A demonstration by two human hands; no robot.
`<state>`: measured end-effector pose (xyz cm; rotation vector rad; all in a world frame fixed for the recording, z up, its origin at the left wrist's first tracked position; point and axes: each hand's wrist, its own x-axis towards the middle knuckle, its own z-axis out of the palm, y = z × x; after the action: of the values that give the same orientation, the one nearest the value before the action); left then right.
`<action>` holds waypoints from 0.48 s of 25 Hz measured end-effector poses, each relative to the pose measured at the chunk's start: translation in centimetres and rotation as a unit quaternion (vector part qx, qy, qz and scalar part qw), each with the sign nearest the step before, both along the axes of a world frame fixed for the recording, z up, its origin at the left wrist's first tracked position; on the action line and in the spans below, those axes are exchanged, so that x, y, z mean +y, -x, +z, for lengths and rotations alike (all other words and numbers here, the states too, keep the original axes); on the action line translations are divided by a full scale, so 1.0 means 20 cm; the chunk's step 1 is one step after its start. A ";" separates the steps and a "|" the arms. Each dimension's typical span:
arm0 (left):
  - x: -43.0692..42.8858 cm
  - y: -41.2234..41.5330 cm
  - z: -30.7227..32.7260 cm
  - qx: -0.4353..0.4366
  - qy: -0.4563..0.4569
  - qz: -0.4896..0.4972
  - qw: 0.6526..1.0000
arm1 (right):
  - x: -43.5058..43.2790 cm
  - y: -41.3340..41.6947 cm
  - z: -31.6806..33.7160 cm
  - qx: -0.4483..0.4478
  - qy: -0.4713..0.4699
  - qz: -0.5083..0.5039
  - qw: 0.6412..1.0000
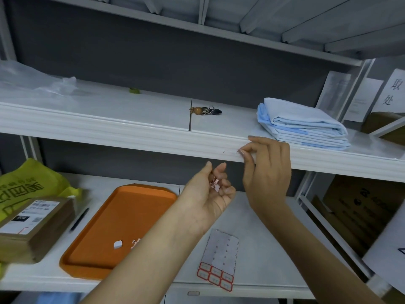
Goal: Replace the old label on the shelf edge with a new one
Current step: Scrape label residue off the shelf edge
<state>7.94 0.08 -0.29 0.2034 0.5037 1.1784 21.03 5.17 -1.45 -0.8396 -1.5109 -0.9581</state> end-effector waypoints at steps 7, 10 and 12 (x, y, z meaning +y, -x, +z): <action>-0.04 0.01 0.03 0.024 0.006 0.002 1.000 | -0.03 -0.06 0.00 0.020 0.058 0.079 0.995; -0.05 0.02 0.04 0.020 0.005 -0.002 1.000 | -0.03 -0.04 0.00 0.024 0.052 0.067 0.996; -0.05 0.02 0.04 0.017 0.006 -0.006 1.000 | -0.03 -0.04 0.00 0.019 0.028 0.067 0.997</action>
<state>7.47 -0.97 0.48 0.2162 0.5379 1.1608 21.76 4.59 -1.53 -0.7817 -1.5456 -0.8007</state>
